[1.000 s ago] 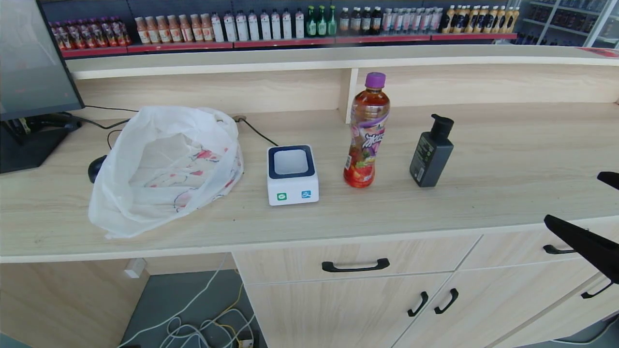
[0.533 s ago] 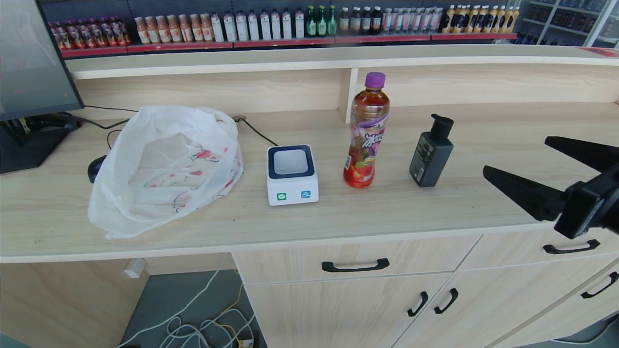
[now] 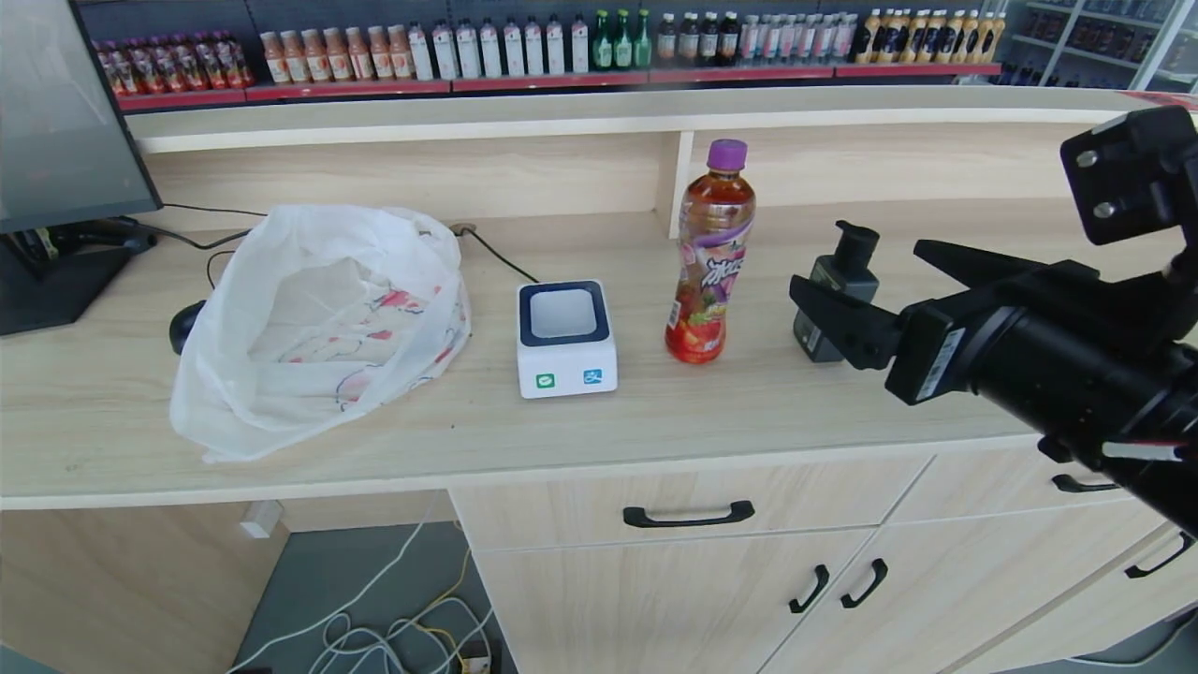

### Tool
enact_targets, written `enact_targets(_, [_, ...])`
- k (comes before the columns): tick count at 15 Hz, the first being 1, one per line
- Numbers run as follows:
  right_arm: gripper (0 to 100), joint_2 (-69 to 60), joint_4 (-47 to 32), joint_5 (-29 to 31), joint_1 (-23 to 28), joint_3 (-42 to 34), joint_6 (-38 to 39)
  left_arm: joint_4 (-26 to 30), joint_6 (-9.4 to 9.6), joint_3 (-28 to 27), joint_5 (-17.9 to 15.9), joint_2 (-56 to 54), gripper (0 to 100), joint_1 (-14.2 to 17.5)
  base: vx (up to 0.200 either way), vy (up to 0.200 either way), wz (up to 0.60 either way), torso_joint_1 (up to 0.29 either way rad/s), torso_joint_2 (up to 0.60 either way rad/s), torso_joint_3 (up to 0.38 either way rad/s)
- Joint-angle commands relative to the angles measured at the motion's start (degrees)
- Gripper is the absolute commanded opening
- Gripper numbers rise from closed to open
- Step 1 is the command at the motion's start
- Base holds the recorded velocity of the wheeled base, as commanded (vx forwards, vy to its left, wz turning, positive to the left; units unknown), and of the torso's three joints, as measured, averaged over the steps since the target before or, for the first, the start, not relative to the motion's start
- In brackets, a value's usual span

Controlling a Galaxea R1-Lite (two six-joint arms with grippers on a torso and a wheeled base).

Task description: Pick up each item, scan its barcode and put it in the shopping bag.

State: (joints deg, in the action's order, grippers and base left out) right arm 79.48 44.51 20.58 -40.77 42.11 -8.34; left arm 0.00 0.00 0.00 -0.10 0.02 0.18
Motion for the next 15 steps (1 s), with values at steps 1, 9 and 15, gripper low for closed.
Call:
enact_targets(1, [100,2.61,0.49,0.08,-0.28,1.31,-0.36,0.0,0.09,0.0,0.01,-0.02,100,-0.01,0.0,0.0,0.0,0.0,0.0,0.0])
enact_targets(9, [100,11.4,1.2,4.91,-0.28,13.53,-0.19,0.0,0.0,0.0,0.01,-0.02,100,-0.01,0.0,0.0,0.0,0.0,0.0,0.0])
enact_targets(15, [100,19.66,12.97,9.13,-0.28,13.79,-1.33,0.0,0.0,0.0,0.01,-0.02,100,-0.01,0.0,0.0,0.0,0.0,0.0,0.0])
